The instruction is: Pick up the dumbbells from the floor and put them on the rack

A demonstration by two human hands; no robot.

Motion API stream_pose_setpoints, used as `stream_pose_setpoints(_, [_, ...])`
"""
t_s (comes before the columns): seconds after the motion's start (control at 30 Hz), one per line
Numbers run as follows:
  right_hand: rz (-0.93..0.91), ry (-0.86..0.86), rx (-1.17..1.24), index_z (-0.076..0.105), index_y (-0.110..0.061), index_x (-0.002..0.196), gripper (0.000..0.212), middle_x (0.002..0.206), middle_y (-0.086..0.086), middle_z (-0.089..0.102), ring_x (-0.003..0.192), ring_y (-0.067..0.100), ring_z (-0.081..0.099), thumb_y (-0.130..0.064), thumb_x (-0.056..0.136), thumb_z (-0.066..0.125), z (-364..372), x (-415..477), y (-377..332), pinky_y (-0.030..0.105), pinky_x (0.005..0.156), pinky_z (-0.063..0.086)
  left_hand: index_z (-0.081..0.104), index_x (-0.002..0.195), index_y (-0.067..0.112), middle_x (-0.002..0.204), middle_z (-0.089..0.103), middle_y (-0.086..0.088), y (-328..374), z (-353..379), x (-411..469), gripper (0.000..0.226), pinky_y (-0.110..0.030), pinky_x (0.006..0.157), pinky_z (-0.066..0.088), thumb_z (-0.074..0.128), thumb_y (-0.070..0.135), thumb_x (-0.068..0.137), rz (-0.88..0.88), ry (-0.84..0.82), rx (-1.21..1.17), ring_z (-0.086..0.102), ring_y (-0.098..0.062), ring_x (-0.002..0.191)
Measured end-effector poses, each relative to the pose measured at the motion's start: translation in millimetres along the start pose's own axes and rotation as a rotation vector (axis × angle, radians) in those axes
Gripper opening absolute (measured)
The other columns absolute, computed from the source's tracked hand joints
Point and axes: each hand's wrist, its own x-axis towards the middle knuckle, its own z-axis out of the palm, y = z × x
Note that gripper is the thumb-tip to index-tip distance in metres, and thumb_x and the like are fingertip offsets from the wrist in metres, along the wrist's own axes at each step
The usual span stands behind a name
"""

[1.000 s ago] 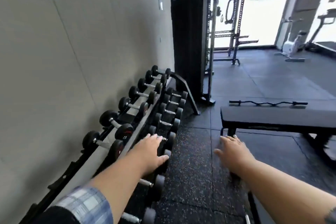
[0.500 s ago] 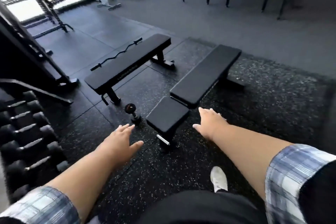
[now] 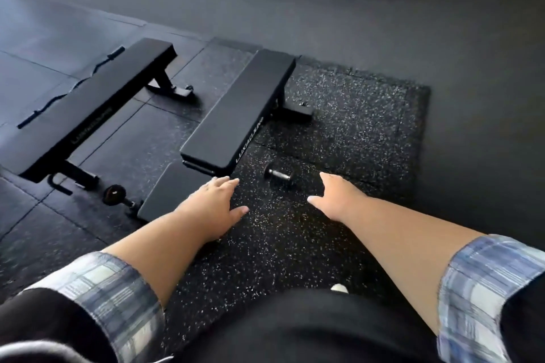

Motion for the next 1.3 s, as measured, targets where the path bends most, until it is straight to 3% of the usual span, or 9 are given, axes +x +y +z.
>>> stream_pose_setpoints(0.23, [0.003, -0.065, -0.082, 0.028, -0.016, 0.154, 0.08, 0.155, 0.007, 0.038, 0.137, 0.031, 0.042, -0.053, 0.09, 0.058, -52, 93, 56, 0.042, 0.104, 0.039, 0.021, 0.154, 0.025, 0.161, 0.021, 0.003, 56, 8, 102, 0.077, -0.042, 0.115, 0.026, 0.048, 0.06, 0.091, -0.122, -0.065, -0.089, 0.026, -0.021, 0.145])
stream_pose_setpoints(0.33, [0.006, -0.114, -0.077, 0.026, -0.016, 0.155, 0.083, 0.156, 0.007, 0.038, 0.138, 0.031, 0.041, -0.055, 0.089, 0.059, -56, 131, 57, 0.042, 0.107, 0.037, 0.023, 0.154, 0.023, 0.16, 0.024, 0.0, 58, 14, 134, 0.076, -0.043, 0.114, 0.029, 0.05, 0.058, 0.091, -0.144, -0.085, -0.112, 0.029, -0.023, 0.143])
stream_pose_setpoints(0.53, [-0.013, -0.232, -0.049, 0.02, -0.016, 0.157, 0.084, 0.157, 0.007, 0.035, 0.139, 0.028, 0.04, -0.052, 0.091, 0.059, -30, 214, 38, 0.042, 0.111, 0.036, 0.024, 0.153, 0.019, 0.159, 0.026, -0.004, 20, 38, 218, 0.079, -0.045, 0.115, 0.029, 0.057, 0.053, 0.089, -0.125, -0.161, -0.101, 0.026, -0.024, 0.144])
stream_pose_setpoints(0.73, [0.06, -0.246, 0.0, 0.021, -0.015, 0.157, 0.083, 0.16, 0.008, 0.031, 0.144, 0.027, 0.033, -0.051, 0.092, 0.059, 3, 318, 22, 0.04, 0.114, 0.031, 0.026, 0.152, 0.018, 0.156, 0.031, -0.004, -28, 75, 344, 0.079, -0.042, 0.113, 0.028, 0.059, 0.051, 0.089, -0.013, -0.25, -0.045, 0.027, -0.025, 0.143])
stream_pose_setpoints(0.83, [0.127, -0.273, 0.031, 0.021, -0.014, 0.157, 0.081, 0.159, 0.009, 0.034, 0.14, 0.028, 0.038, -0.049, 0.093, 0.059, 31, 376, 22, 0.041, 0.113, 0.034, 0.029, 0.15, 0.017, 0.152, 0.036, -0.005, -49, 108, 411, 0.076, -0.043, 0.109, 0.033, 0.06, 0.049, 0.088, 0.078, -0.283, 0.005, 0.032, -0.027, 0.14])
stream_pose_setpoints(1.0, [0.135, -0.328, 0.034, 0.023, -0.015, 0.156, 0.082, 0.154, 0.009, 0.039, 0.137, 0.029, 0.041, -0.047, 0.092, 0.062, 107, 480, 35, 0.041, 0.111, 0.036, 0.026, 0.151, 0.016, 0.157, 0.031, -0.006, -76, 195, 512, 0.077, -0.041, 0.114, 0.027, 0.06, 0.047, 0.089, 0.1, -0.338, 0.069, 0.022, -0.026, 0.145])
stream_pose_setpoints(1.13, [0.082, -0.313, -0.047, 0.03, -0.015, 0.153, 0.079, 0.162, 0.01, 0.024, 0.144, 0.031, 0.032, -0.05, 0.09, 0.062, 190, 566, 66, 0.042, 0.112, 0.032, 0.028, 0.15, 0.015, 0.156, 0.031, -0.009, -93, 292, 584, 0.07, -0.043, 0.113, 0.028, 0.059, 0.039, 0.092, 0.05, -0.359, 0.081, 0.021, -0.029, 0.145])
stream_pose_setpoints(1.3, [0.117, -0.369, -0.181, 0.02, -0.022, 0.156, 0.089, 0.166, 0.009, 0.006, 0.15, 0.031, 0.018, -0.056, 0.087, 0.064, 296, 667, 112, 0.04, 0.116, 0.025, 0.009, 0.155, 0.015, 0.164, 0.008, -0.009, -103, 419, 660, 0.073, -0.041, 0.118, 0.013, 0.051, 0.013, 0.096, 0.072, -0.422, 0.198, 0.009, -0.029, 0.149])
